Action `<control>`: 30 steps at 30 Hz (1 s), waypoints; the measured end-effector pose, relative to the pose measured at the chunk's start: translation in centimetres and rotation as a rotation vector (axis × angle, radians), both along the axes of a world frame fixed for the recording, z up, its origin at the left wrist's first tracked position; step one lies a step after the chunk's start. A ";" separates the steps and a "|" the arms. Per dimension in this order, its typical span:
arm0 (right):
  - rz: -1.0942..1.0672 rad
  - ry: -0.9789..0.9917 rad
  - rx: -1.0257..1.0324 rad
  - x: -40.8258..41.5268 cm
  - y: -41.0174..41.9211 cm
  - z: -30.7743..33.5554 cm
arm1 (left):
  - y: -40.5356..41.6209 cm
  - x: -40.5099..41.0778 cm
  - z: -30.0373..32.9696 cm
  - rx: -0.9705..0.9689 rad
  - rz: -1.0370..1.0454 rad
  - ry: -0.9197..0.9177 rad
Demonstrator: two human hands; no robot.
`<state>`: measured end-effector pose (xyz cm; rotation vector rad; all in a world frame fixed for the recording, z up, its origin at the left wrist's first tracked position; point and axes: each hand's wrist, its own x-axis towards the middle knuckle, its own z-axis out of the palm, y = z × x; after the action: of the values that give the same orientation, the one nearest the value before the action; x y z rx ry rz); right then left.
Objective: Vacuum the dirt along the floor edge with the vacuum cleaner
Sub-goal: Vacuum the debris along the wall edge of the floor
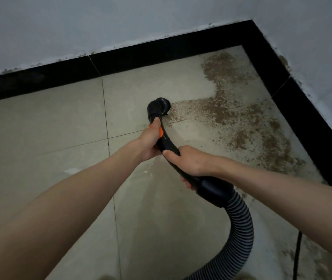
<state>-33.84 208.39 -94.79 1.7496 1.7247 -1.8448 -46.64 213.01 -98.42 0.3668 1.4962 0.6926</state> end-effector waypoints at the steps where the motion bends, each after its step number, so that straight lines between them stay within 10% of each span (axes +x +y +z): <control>1: -0.001 0.004 -0.008 0.6 -0.1 -0.1 | 0.1 0.5 -0.2 -0.006 -0.009 0.003; 30: -0.343 0.072 0.013 9.5 2.4 -1.6 | 6.1 12.0 -0.1 0.040 -0.311 0.030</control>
<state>-24.38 210.83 -96.42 2.1202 1.5381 -2.0500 -34.63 219.08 -98.55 0.6276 1.4148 0.4709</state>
